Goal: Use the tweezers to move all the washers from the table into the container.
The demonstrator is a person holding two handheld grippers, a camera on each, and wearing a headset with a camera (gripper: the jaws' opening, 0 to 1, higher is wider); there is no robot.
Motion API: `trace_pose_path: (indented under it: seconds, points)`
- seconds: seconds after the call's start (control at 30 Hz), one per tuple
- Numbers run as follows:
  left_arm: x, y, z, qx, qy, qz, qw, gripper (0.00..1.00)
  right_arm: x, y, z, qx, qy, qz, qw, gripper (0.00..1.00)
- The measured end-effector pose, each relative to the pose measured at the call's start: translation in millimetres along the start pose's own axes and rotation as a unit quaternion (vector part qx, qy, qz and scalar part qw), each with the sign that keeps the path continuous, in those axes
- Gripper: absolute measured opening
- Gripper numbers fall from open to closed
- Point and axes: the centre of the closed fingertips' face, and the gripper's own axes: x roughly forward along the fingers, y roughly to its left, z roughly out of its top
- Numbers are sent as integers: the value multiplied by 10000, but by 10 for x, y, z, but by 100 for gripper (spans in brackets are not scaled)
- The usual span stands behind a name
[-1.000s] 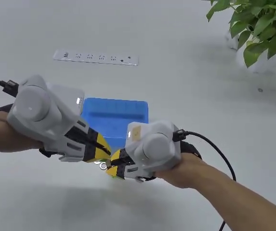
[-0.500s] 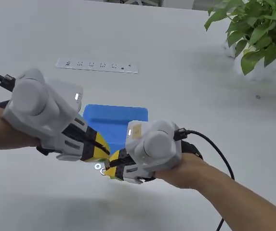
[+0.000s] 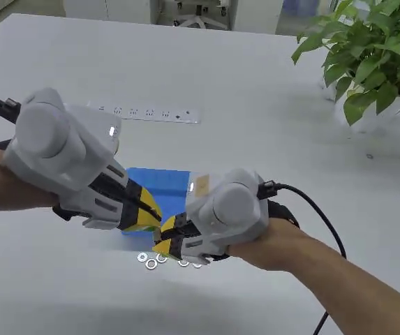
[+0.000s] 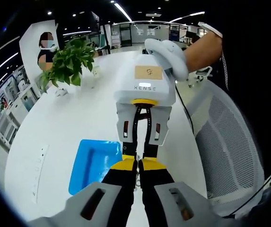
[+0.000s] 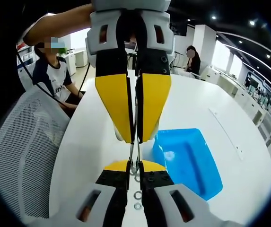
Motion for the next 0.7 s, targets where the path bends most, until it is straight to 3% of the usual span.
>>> trace_pose_path:
  seconds: [0.7]
  points:
    - [-109, 354, 196, 252, 4, 158, 9996, 6, -156, -407, 150, -115, -78, -278, 9995, 9]
